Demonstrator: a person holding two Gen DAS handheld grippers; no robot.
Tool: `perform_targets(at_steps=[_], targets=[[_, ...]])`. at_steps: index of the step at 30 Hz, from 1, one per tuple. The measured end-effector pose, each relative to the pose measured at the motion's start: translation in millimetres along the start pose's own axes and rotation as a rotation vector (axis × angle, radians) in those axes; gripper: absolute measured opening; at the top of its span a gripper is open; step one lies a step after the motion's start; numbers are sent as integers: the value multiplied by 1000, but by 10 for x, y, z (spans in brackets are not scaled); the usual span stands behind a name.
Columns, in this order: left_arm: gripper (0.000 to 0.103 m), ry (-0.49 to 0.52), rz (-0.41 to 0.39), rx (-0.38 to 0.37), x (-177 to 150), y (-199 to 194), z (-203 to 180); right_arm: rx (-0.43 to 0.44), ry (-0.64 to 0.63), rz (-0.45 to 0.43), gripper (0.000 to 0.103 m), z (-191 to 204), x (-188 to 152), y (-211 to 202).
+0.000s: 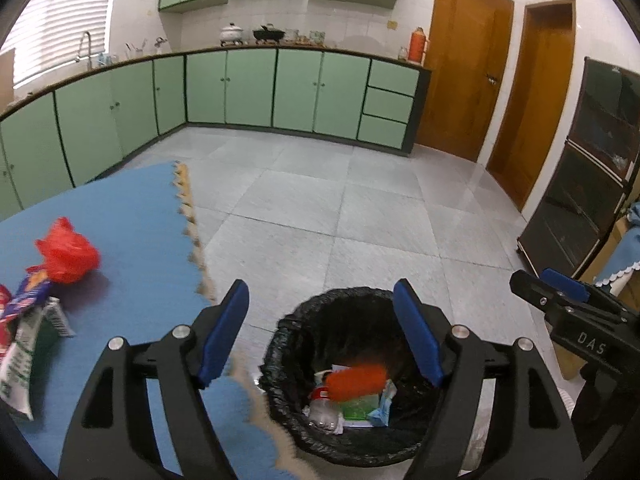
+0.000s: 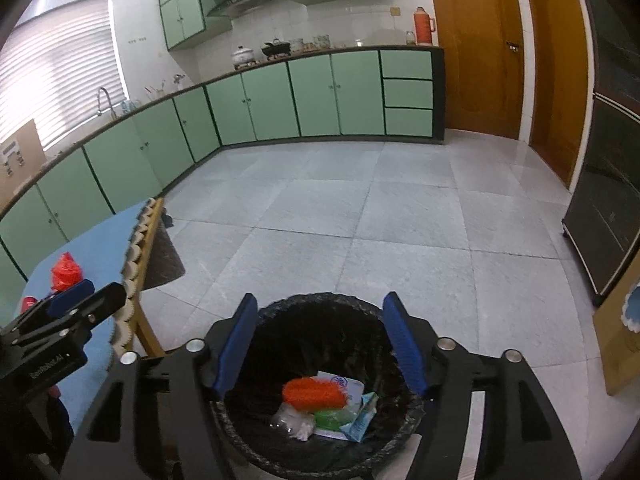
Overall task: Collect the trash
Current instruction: 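Move both open tools back over the table toward the red can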
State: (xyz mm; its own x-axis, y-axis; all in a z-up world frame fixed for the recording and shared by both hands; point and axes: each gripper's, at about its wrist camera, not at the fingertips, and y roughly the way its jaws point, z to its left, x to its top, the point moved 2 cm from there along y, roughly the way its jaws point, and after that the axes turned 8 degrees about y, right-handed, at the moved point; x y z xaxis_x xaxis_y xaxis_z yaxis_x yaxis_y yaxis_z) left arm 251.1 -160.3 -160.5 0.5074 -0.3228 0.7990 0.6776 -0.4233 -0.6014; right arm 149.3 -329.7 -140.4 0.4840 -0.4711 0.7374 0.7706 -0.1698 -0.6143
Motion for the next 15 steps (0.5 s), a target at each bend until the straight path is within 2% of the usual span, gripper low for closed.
perform_targets(at_steps=[2,7,15], targets=[[74,-13,-18,24,-17,-134,112,9,-6,-17,74,67,12,-53],[76,-47,-55,106,-76,-471,467,52,-41,-38,82,358,-9,-126],[76,-116,-73,253,-255,-988,1110,163,-102,-47,83,1023,-150,-186]])
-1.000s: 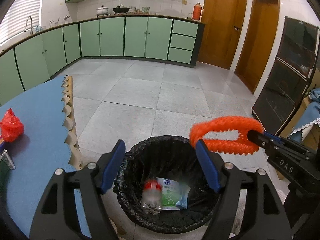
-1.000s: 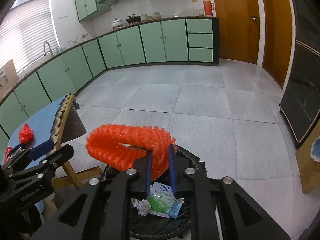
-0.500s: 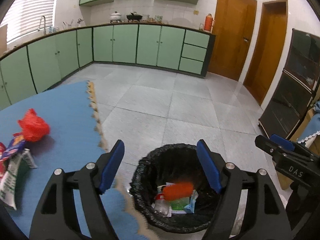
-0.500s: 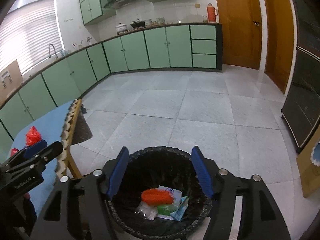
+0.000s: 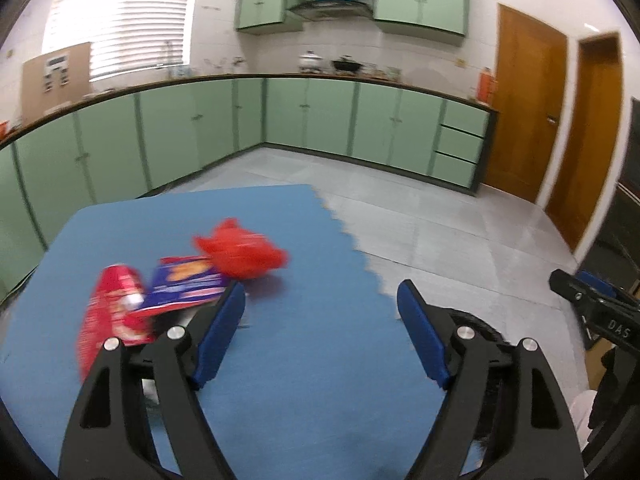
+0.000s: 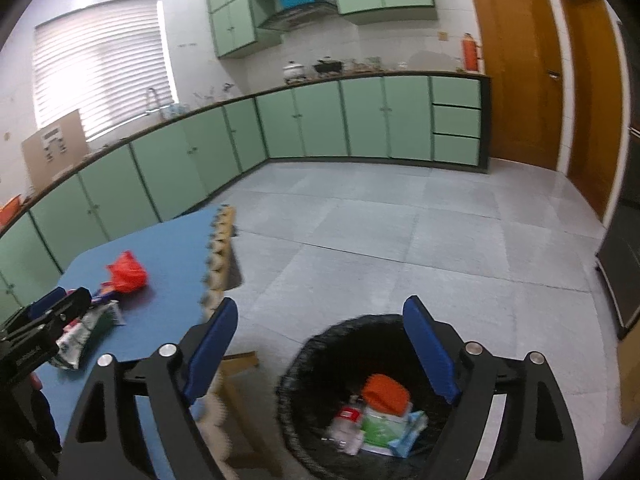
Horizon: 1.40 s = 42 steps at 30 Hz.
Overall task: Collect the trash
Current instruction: 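Move both open tools back over the table toward the red can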
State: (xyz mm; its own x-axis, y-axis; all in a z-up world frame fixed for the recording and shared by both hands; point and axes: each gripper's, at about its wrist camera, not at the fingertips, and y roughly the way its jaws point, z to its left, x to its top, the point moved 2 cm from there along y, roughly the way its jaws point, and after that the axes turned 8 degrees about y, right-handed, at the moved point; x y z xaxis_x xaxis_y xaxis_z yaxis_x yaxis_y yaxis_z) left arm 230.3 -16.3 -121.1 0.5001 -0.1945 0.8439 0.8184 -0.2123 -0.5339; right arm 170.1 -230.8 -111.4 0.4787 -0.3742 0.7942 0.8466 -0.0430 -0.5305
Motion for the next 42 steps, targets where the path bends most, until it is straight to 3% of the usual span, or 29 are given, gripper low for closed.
perform_targets(at_steps=[10,20,32,42], targets=[[76,-93,24,183,-168,-260,921,134,-97,-4,83,864,-50,187],[75,-140,55,166,-183,-108,1195,205,-143,15,83,1364,-80,420],[75,-173,117,287,-660,-372,1684,308,-212,106,83,1995,-574,439],[75,-228,144,318,-884,-473,2013,365,-286,161,83,2463,-902,418]])
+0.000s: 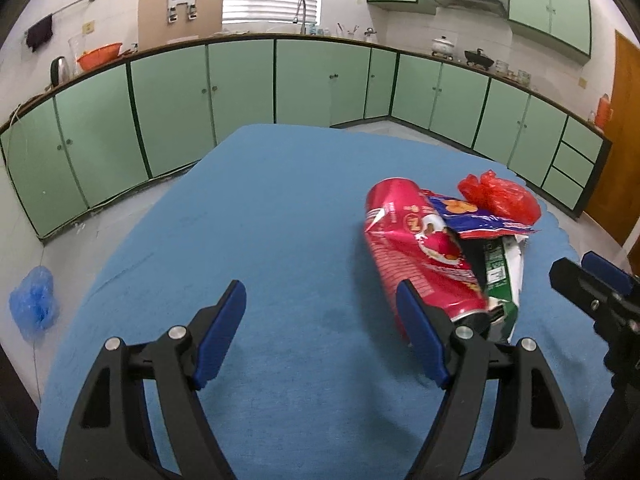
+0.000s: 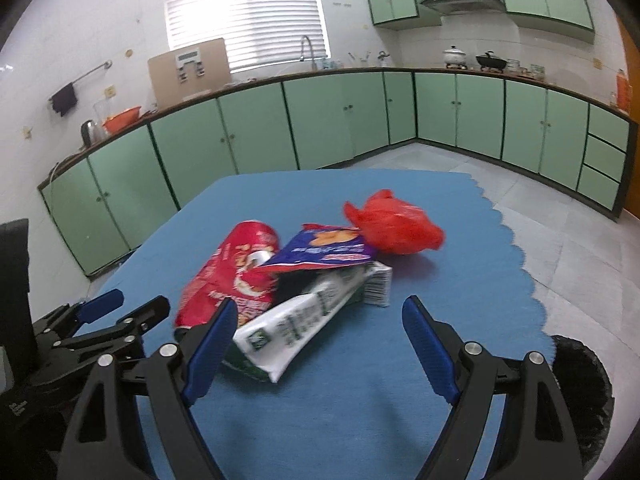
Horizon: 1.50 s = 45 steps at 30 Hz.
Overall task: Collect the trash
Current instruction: 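Move both open tools back over the table toward the red can, then reach the right tool to the green milk carton and close on it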
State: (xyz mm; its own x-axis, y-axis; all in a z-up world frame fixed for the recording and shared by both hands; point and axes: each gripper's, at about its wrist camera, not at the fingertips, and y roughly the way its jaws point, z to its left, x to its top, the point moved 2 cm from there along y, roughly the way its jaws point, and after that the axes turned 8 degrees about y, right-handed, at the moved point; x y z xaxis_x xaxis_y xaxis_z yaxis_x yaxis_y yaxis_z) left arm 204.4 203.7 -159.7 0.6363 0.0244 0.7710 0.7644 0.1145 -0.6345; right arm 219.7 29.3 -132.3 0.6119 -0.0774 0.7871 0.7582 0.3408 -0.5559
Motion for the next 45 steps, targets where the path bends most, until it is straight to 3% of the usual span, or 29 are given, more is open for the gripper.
perform_targets(at_steps=[8,19,24,27,35,45], targets=[[75,-21,0,-8,-12,5,87,-41,-43,38,82,184,-88,186],[75,-31,10,-17,-46,46,90,-100,-72,85,82,51,-169,170],[75,-26,6,-27,-44,33,50,-156,-25,112,83,-185,-166,128],[75,-24,6,-30,-27,40,59,-142,19,125,83,-256,-170,103],[75,-23,5,-26,-19,43,72,-132,63,149,83,-185,-238,73],[75,-19,3,-30,-27,11,10,-230,67,196,83,-177,-370,125]])
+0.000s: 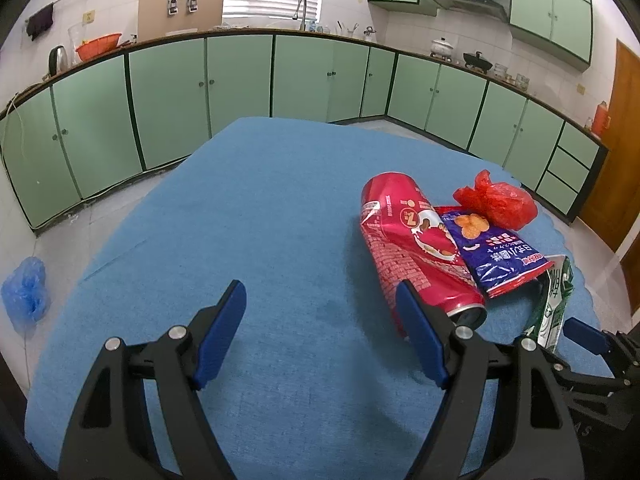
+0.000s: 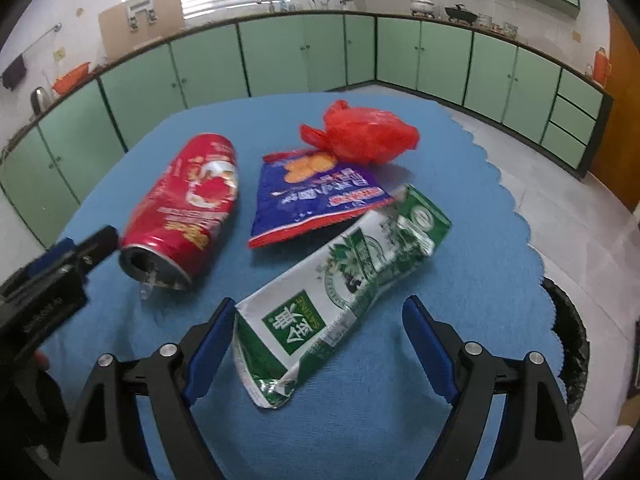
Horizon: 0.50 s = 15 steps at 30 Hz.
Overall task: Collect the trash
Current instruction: 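Reach the right tool to the green milk carton and close on it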
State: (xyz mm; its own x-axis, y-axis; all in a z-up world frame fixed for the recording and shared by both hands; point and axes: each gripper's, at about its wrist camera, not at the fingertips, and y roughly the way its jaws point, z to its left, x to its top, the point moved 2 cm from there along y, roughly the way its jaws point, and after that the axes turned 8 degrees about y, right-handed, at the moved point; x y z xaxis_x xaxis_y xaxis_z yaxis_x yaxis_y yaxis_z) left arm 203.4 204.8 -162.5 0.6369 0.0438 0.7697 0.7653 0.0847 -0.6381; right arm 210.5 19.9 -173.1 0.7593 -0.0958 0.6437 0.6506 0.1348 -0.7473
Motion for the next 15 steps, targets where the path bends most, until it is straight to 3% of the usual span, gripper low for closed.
perform_targets(at_steps=[10,15], targets=[[75,12,-6,-26,33,-10,-156,-106,48,-7,83,-565,35,-161],[75,26,-11,-42,58,-33,-251,-81,115,-29,83,-758,74,-226]])
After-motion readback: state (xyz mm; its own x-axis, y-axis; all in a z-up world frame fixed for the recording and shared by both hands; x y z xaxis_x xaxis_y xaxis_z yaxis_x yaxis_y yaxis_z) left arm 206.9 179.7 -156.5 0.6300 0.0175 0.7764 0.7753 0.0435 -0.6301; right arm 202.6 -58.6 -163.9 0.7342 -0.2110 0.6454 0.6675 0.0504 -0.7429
